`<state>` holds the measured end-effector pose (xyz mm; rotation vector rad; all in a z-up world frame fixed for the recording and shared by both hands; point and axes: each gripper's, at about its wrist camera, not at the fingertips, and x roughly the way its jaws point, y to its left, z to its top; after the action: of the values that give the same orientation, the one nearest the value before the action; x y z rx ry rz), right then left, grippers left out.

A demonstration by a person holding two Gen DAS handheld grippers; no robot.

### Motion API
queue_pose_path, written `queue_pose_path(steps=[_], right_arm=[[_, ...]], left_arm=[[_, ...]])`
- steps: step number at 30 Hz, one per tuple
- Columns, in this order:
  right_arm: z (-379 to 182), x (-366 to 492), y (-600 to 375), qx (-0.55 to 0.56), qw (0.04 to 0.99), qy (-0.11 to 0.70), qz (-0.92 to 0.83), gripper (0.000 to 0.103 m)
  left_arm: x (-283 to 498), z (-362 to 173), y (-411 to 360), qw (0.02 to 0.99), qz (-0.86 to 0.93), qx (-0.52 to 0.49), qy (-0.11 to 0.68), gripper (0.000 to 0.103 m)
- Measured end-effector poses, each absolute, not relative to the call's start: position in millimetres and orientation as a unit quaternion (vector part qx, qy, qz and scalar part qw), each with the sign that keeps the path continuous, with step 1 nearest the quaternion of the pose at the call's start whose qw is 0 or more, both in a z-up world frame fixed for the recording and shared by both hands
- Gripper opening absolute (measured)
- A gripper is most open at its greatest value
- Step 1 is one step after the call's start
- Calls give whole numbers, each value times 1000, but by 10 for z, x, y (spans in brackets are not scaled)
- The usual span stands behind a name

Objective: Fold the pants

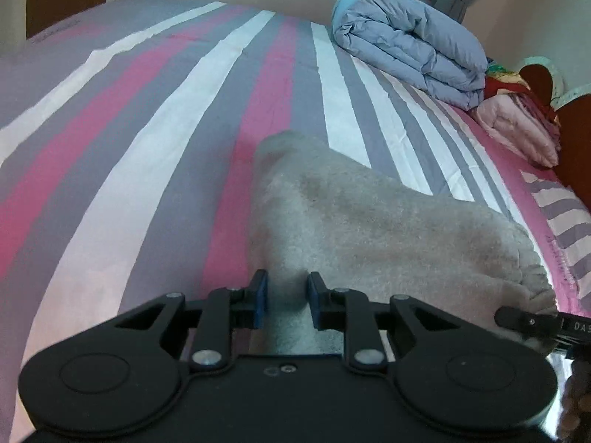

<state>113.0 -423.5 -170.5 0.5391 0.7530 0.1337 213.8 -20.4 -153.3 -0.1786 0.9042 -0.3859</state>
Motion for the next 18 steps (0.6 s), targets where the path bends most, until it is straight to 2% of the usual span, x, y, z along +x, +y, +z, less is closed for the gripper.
queue_pose_path(steps=[1,3,5,6,11,14,18], right_arm=[[-1746,1087,-4253,277,889,357,67,43],[-1766,1086,-4264,286,887,355,69,52],[-1799,1188,-4298,293,877,374,66,76],[-1814,1226,-4307,298,873,380,72,76],[-1841,1352,-4239,304,860,400,91,75],[-1810,1327,-4241,312,860,395,88,75],[-1850,1350,-4356,318,857,393,97,75]], left_arm=[[2161,-1518,-181,874,-188,-89,438,13],[2258,-1482,-138,865,-190,-105,452,15],[2336,-1480,-93,855,-191,-124,466,16],[2350,-1504,-77,852,-188,-129,472,20],[2374,-1714,12,824,-182,-196,500,20],[2355,-1627,174,832,-166,-200,490,20],[2396,-1793,196,790,-194,-227,536,46]])
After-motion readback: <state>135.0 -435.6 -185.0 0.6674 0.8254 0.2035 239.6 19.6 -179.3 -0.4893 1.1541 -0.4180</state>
